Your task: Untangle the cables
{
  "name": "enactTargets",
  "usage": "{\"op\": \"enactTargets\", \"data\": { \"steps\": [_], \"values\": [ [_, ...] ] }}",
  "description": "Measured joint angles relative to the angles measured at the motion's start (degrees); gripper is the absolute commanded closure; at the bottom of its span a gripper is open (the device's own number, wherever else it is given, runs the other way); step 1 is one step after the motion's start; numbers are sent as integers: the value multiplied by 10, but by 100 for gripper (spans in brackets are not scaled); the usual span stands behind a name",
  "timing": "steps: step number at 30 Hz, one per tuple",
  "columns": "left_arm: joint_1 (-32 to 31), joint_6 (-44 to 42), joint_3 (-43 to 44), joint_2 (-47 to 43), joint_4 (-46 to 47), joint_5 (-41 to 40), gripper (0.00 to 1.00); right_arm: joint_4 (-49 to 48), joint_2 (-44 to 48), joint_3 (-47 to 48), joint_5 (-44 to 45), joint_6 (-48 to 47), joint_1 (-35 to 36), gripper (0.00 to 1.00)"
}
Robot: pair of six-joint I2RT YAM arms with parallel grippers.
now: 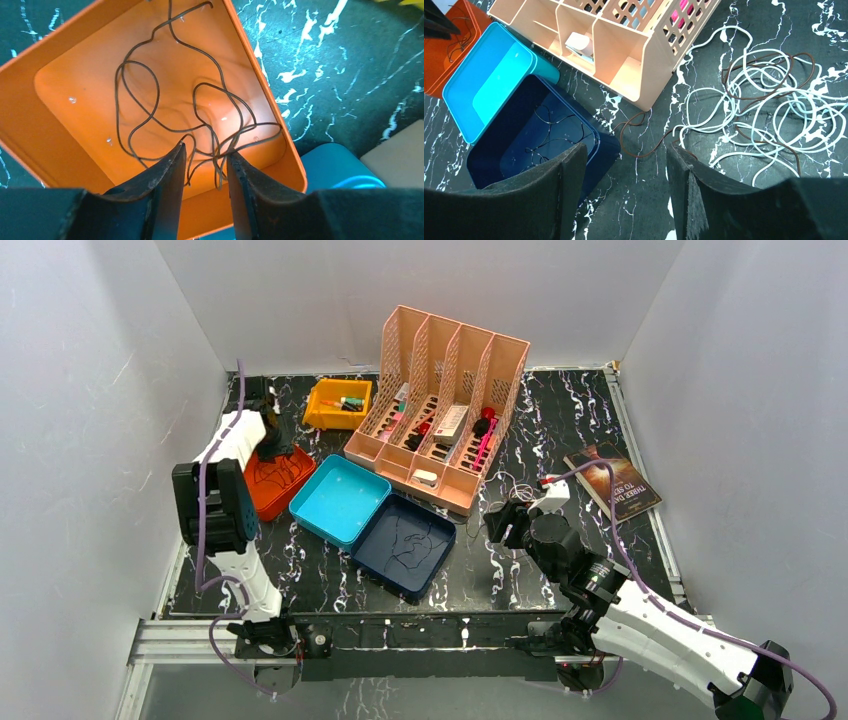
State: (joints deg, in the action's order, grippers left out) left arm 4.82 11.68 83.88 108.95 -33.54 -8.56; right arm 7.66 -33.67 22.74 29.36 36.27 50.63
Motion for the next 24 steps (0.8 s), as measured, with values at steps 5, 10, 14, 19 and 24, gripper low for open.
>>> {"op": "enactTargets", "data": {
  "steps": [5,10,14,19,24],
  "values": [
    [0,8,-9,-92,5,-16,56,4,-1,0,3,-4,0,32],
    [0,12,-56,-158,23,-9,53,14,-16,9,14,-6,0,33],
    [0,14,-90,-200,38,16,51,56,-59,54,36,-2,0,33],
    [-11,14,-118,-256,48,47,50,111,-133,127,67,0,-9,34],
    [-75,13,-146,-299,57,72,50,138,-199,159,16,-25,-82,36]
  ]
}}
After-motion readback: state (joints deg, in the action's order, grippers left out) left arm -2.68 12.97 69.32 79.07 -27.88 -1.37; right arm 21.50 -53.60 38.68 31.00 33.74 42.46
